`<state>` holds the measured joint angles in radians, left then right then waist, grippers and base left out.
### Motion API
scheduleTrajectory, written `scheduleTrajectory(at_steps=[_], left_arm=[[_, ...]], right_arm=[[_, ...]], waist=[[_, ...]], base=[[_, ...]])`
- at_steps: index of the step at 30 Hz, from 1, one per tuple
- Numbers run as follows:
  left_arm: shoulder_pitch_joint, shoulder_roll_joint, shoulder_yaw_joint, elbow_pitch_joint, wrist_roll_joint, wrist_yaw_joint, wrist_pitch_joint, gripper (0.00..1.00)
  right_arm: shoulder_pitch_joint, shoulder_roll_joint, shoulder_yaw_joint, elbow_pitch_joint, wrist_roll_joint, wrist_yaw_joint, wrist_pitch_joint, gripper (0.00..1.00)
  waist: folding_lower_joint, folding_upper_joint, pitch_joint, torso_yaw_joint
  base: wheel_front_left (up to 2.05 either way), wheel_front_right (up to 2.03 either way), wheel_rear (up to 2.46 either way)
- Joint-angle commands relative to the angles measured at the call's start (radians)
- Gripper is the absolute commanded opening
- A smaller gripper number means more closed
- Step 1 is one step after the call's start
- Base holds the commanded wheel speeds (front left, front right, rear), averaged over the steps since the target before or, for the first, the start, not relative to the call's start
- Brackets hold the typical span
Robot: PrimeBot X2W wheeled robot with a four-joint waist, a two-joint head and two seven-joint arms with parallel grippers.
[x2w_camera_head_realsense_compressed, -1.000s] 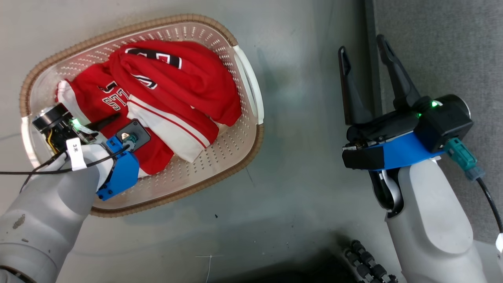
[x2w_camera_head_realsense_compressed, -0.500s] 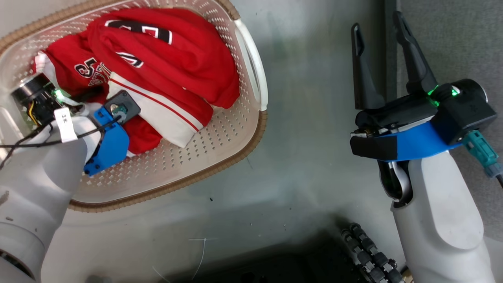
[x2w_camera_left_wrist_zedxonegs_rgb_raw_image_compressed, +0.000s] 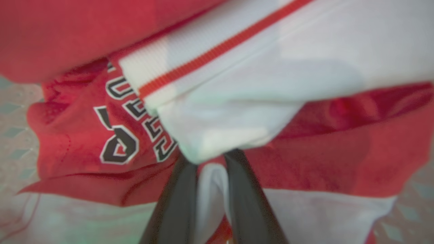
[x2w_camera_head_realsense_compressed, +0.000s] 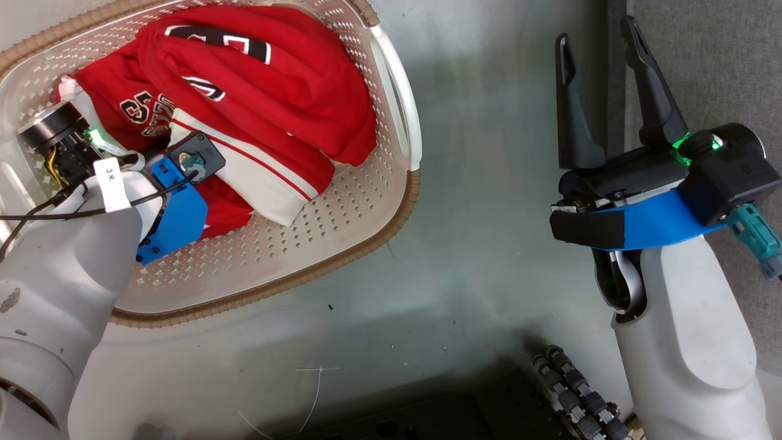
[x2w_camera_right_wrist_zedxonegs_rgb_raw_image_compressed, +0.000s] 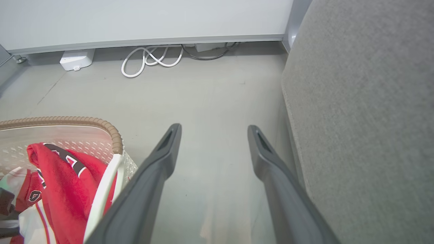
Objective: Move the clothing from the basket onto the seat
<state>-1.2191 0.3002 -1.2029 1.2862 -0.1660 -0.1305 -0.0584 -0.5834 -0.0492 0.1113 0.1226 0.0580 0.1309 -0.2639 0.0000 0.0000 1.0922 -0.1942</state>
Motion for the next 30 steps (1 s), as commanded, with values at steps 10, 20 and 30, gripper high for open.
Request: scheduleTrajectory(at_steps=[10, 20, 30], left_arm=[[0.023, -0.013, -0.032, 0.004, -0.026, 0.001, 0.005, 0.0], [0.076, -0.059, -0.054, 0.003, -0.047, 0.001, -0.036, 0.0], [0.128, -0.107, -0.067, 0.0, -0.071, 0.001, -0.097, 0.0]], right_arm=[[0.005, -0.002, -0.003, 0.015, -0.005, 0.0, -0.001, 1.0], [0.02, -0.002, -0.006, 0.036, -0.012, 0.0, -0.001, 1.0], [0.048, -0.002, -0.009, 0.067, -0.022, 0.0, -0.001, 1.0]], waist=[[0.0, 0.0, -0.034, 0.003], [0.0, 0.0, -0.126, 0.021], [0.0, 0.0, -0.252, 0.055]], base=[[0.0, 0.0, 0.0], [0.0, 0.0, 0.0], [0.0, 0.0, 0.0]])
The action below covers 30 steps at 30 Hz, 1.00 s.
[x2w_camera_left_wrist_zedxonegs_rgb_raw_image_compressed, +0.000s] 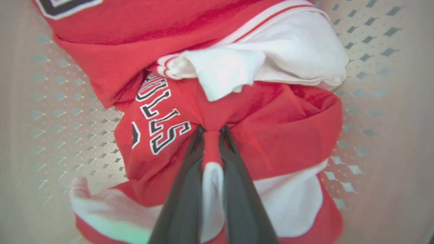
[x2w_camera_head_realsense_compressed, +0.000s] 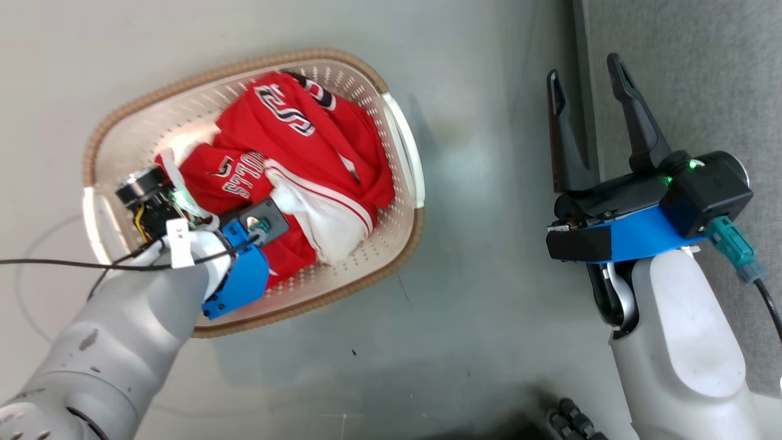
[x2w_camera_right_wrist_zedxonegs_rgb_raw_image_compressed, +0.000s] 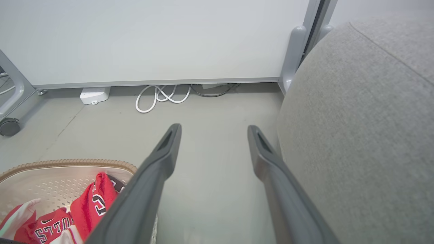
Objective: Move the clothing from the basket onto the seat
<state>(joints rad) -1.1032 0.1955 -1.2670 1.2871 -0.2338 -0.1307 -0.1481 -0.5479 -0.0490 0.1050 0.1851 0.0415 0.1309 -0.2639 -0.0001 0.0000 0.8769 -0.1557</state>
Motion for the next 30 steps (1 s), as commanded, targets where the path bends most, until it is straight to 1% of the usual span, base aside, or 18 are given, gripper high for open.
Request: scheduleTrajectory(at_steps=[1, 9, 10, 11, 17, 18, 23, 30], left_arm=[[0.019, -0.007, -0.003, -0.001, -0.006, 0.001, -0.013, 0.0], [0.062, -0.047, 0.0, -0.002, -0.046, 0.001, -0.073, 0.0], [0.062, -0.047, 0.0, -0.002, -0.046, 0.001, -0.073, 0.0], [0.08, -0.056, 0.005, -0.004, -0.055, 0.002, -0.087, 0.0], [0.126, -0.074, 0.03, -0.033, -0.093, 0.012, -0.112, 0.0], [0.126, -0.074, 0.03, -0.033, -0.093, 0.012, -0.112, 0.0], [0.16, -0.082, 0.072, -0.096, -0.128, 0.034, -0.118, 0.0], [0.226, -0.067, 0.142, -0.239, -0.162, 0.071, -0.118, 0.0]], right_arm=[[0.018, -0.002, -0.003, 0.008, -0.007, 0.0, -0.001, 1.0], [0.052, -0.003, -0.011, 0.035, -0.029, 0.0, -0.001, 1.0], [0.052, -0.003, -0.011, 0.035, -0.029, 0.0, -0.001, 1.0], [0.064, -0.003, -0.014, 0.041, -0.033, 0.0, -0.001, 1.0], [0.105, -0.003, -0.025, 0.057, -0.045, 0.0, -0.001, 1.0], [0.105, -0.003, -0.025, 0.057, -0.045, 0.0, -0.001, 1.0], [0.149, -0.003, -0.04, 0.068, -0.055, 0.0, -0.001, 1.0], [0.212, -0.003, -0.053, 0.077, -0.066, 0.0, -0.001, 1.0]], waist=[[0.0001, 0.0, -0.051, 0.021], [0.0001, 0.0, -0.168, 0.065], [0.0001, 0.0, -0.168, 0.065], [0.0001, 0.0, -0.201, 0.075], [0.0001, 0.0, -0.296, 0.104], [0.0001, 0.0, -0.296, 0.104], [0.0001, 0.0, -0.378, 0.136], [0.0001, 0.0, -0.482, 0.169]], base=[[0.0, 0.0, 0.0], [0.0, 0.0, 0.0], [0.0, 0.0, 0.0], [0.0, 0.0, 0.0], [0.0, 0.0, 0.0], [0.0, 0.0, 0.0], [0.0, 0.0, 0.0], [0.0, 0.0, 0.0]])
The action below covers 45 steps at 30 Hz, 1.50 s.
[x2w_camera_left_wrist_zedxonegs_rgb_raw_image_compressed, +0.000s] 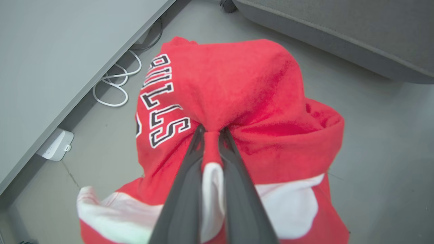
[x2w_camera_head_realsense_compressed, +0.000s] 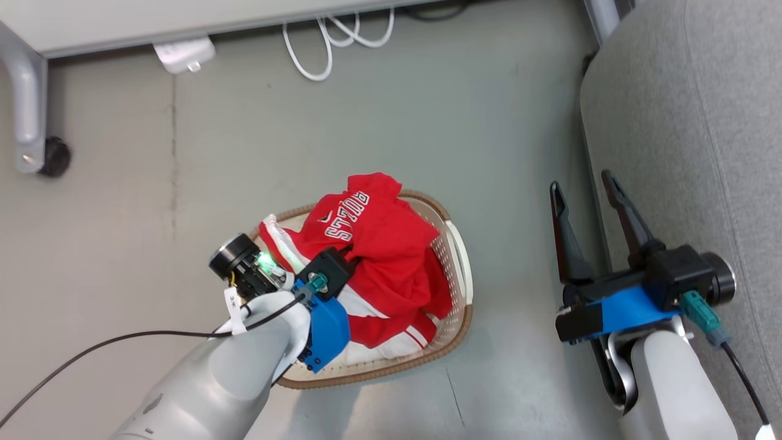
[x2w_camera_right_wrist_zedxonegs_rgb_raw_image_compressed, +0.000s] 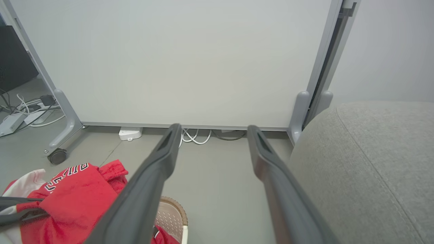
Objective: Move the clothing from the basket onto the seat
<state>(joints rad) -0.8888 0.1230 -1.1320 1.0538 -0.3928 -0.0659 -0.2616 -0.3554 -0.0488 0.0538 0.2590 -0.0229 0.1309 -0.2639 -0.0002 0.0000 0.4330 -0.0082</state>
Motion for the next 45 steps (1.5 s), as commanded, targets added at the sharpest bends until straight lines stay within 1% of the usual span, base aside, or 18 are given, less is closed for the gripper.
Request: scheduleTrajectory(at_steps=[1, 12, 19, 27, 33, 38, 45], left_arm=[[0.022, 0.009, 0.016, -0.026, -0.004, 0.011, -0.005, 0.0], [0.118, 0.047, 0.128, -0.239, -0.008, 0.058, -0.005, 0.0], [0.171, 0.052, 0.192, -0.323, -0.013, 0.08, -0.005, 0.0], [0.213, 0.045, 0.239, -0.363, -0.017, 0.087, -0.005, 0.0], [0.231, 0.041, 0.255, -0.373, -0.017, 0.087, -0.005, 0.0], [0.24, 0.041, 0.249, -0.377, -0.004, 0.082, -0.005, 0.0], [0.24, 0.04, 0.248, -0.38, -0.001, 0.076, -0.005, 0.0]], right_arm=[[0.026, -0.003, -0.004, 0.006, -0.003, 0.0, -0.001, 1.0], [0.117, -0.003, -0.005, 0.02, 0.004, 0.0, -0.001, 1.0], [0.175, -0.003, 0.012, 0.027, 0.015, 0.0, -0.001, 1.0], [0.232, -0.003, 0.038, 0.029, 0.023, 0.0, -0.001, 1.0], [0.265, -0.003, 0.055, 0.03, 0.032, 0.0, -0.001, 1.0], [0.284, -0.003, 0.068, 0.022, 0.031, 0.0, -0.001, 1.0], [0.269, -0.003, 0.109, 0.005, 0.024, 0.0, -0.001, 1.0]], waist=[[0.0002, 0.0, -0.053, 0.026], [0.0002, 0.0, -0.2, 0.056], [0.0002, 0.0, -0.284, 0.068], [0.0002, 0.0, -0.362, 0.078], [0.0002, 0.0, -0.407, 0.082], [0.0002, 0.0, -0.429, 0.086], [0.0002, 0.0, -0.434, 0.092]], base=[[0.0, 0.0, 0.0], [0.0, 0.0, 0.0], [0.0, 0.0, 0.0], [0.0, 0.0, 0.0], [0.0, 0.0, 0.0], [0.0, 0.0, 0.0], [0.0, 0.0, 0.0]])
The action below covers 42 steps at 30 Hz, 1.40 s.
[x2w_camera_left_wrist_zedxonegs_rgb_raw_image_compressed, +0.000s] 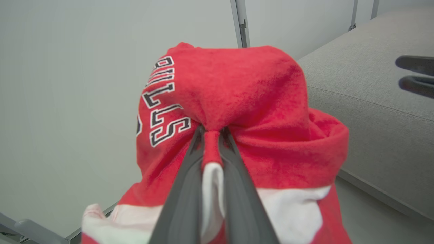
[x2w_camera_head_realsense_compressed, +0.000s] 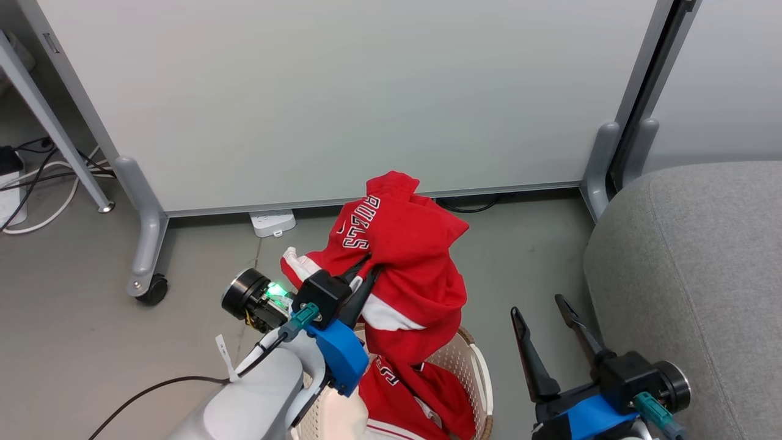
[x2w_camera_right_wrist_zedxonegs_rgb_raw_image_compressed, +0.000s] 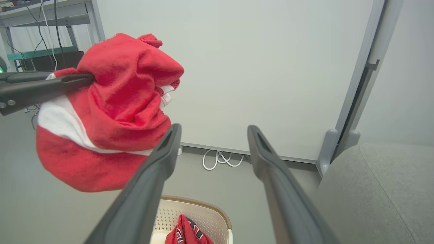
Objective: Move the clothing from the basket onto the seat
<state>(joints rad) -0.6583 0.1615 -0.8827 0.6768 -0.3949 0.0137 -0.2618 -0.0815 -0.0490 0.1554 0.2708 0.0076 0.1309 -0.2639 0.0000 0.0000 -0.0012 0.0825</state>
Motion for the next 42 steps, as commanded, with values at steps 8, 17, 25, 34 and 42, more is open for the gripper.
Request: scheduleTrajectory(at_steps=[8, 17, 25, 34, 42], left_arm=[[-0.004, -0.001, 0.001, -0.004, 0.005, -0.009, -0.005, 0.0], [-0.025, -0.009, 0.003, -0.01, 0.016, -0.013, -0.005, 0.0], [-0.043, -0.02, 0.003, -0.02, 0.028, -0.016, -0.005, 0.0], [-0.063, -0.035, 0.004, -0.038, 0.045, -0.023, -0.005, 0.0], [-0.069, -0.046, 0.006, -0.046, 0.057, -0.031, -0.005, 0.0]], right_arm=[[-0.071, -0.003, 0.102, 0.003, -0.012, 0.0, -0.001, 1.0], [-0.198, -0.015, 0.218, 0.081, -0.008, 0.0, -0.001, 1.0], [-0.293, -0.012, 0.254, 0.192, 0.004, 0.0, -0.001, 1.0], [-0.398, -0.008, 0.265, 0.296, 0.018, 0.0, -0.001, 1.0], [-0.481, -0.011, 0.341, 0.368, 0.051, 0.0, -0.001, 1.0]], waist=[[0.0, 0.0, 0.012, 0.006], [0.0, 0.0, 0.045, 0.015], [0.0, 0.0, 0.074, 0.023], [0.0, 0.0, 0.109, 0.037], [0.0, 0.0, 0.127, 0.045]], base=[[0.0, 0.0, 0.0], [0.0, 0.0, 0.0], [0.0, 0.0, 0.0], [0.0, 0.0, 0.0], [0.0, 0.0, 0.0]])
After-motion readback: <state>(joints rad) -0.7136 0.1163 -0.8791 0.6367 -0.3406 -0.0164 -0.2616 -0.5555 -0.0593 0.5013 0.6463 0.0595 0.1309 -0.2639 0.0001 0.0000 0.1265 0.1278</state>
